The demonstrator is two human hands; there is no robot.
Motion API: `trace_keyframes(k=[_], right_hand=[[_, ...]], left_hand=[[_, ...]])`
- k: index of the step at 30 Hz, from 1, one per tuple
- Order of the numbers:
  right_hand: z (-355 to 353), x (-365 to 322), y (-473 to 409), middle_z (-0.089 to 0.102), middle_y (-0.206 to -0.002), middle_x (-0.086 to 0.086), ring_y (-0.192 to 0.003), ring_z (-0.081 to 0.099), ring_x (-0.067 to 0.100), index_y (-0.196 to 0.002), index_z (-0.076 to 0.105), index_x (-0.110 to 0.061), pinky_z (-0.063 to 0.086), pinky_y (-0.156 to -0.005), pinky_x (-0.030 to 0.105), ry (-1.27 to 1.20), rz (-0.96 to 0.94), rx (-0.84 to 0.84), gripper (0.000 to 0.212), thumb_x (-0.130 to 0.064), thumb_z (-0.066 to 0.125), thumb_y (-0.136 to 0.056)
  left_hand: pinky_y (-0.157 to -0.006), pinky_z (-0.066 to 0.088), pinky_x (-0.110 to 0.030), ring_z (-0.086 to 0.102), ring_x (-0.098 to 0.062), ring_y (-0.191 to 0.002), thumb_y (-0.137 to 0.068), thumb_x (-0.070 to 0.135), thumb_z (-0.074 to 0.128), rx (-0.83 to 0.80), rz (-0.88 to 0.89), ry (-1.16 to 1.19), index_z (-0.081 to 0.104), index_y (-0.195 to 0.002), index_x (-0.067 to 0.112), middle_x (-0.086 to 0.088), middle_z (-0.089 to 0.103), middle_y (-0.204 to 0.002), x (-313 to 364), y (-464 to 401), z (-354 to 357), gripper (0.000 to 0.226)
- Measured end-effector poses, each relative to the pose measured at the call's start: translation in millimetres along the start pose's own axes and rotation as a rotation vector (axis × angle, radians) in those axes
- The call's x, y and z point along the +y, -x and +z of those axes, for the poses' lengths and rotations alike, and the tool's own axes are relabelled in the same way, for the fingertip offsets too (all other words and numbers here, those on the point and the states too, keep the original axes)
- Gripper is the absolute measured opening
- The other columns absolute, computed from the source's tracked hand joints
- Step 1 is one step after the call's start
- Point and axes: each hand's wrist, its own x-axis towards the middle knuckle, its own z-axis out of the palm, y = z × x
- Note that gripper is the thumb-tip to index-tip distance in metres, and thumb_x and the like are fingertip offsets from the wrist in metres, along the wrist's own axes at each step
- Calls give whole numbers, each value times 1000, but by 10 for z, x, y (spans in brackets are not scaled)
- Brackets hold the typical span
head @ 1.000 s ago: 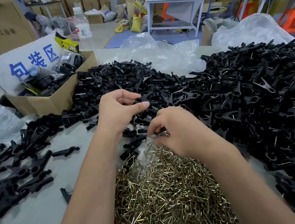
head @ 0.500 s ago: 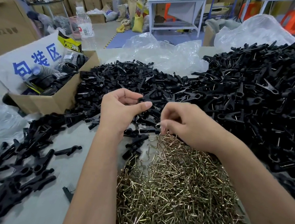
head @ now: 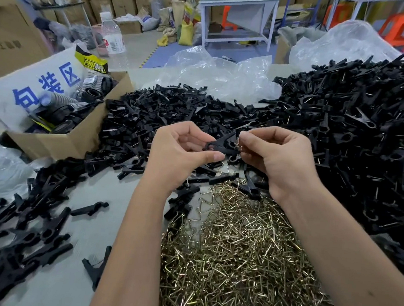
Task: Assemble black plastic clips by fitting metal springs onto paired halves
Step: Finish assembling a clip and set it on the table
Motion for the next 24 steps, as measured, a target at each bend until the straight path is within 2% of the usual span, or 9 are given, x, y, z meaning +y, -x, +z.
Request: trace_keyframes(k=[3,7,9,10,12,14,18,20,24], right_hand=[[27,24,22,77,-74,7,-67,72,15,-75,71,-10,58,-60,21,-78,39,70,17,-3,86,-80],[89,31,70,80,-85,5,-60,66,-1,-89,82,-14,47,-50,11,-32,34,74,8,-8,83,-85],[133,46,102,80,-85,6,-66,70,5,-88,82,-13,57,-59,20,-45,35,78,7,-7,81,-86],[155,58,116,80,-85,7,-74,74,12,-85,82,-13,63,-72,30,-43,32,95,8,-6,82,-86],[196,78,143,80,-84,9,-87,77,25,-79,80,-14,62,-90,47,-32,21,134,12,-4,82,-85],[234,101,160,79,-83,9,-88,77,26,-78,80,-13,61,-92,50,-26,11,163,12,-3,82,-85],[293,141,201,79,-80,7,-85,77,26,-77,78,-13,63,-89,46,-44,-18,246,13,-3,82,-85],[308,152,208,78,-77,4,-80,76,20,-76,78,-14,63,-87,39,-70,-15,280,14,-4,82,-85],[317,179,208,76,-72,1,-67,69,8,-75,77,-12,60,-76,28,-89,30,284,14,-4,81,-85]], left_hand=[[-69,59,-28,66,-10,-69,-53,31,100,6,9,1,77,-77,27,4,73,-73,5,7,5,34],[-73,63,-36,66,-14,-70,-49,40,100,-8,1,-8,77,-79,25,2,73,-73,6,7,8,41],[-74,64,-39,67,-14,-70,-48,43,97,-11,0,-5,76,-79,25,4,73,-73,12,9,20,42],[-74,64,-43,67,-15,-71,-48,43,97,-10,-1,-2,76,-79,24,2,73,-74,13,10,26,42],[-75,63,-48,68,-18,-71,-48,42,98,-12,0,7,76,-79,22,0,73,-74,15,13,28,42],[-72,62,-43,67,-14,-69,-51,35,99,-23,6,13,75,-79,20,2,73,-71,17,14,21,40],[-65,57,-26,65,-6,-65,-58,16,100,-45,39,19,73,-77,19,9,71,-68,9,13,33,33],[-63,55,-21,66,-4,-64,-60,12,99,-60,52,21,72,-78,18,10,72,-68,12,16,57,33],[-62,56,-24,71,-10,-66,-60,11,99,-53,68,5,73,-79,18,4,75,-71,11,14,71,33]])
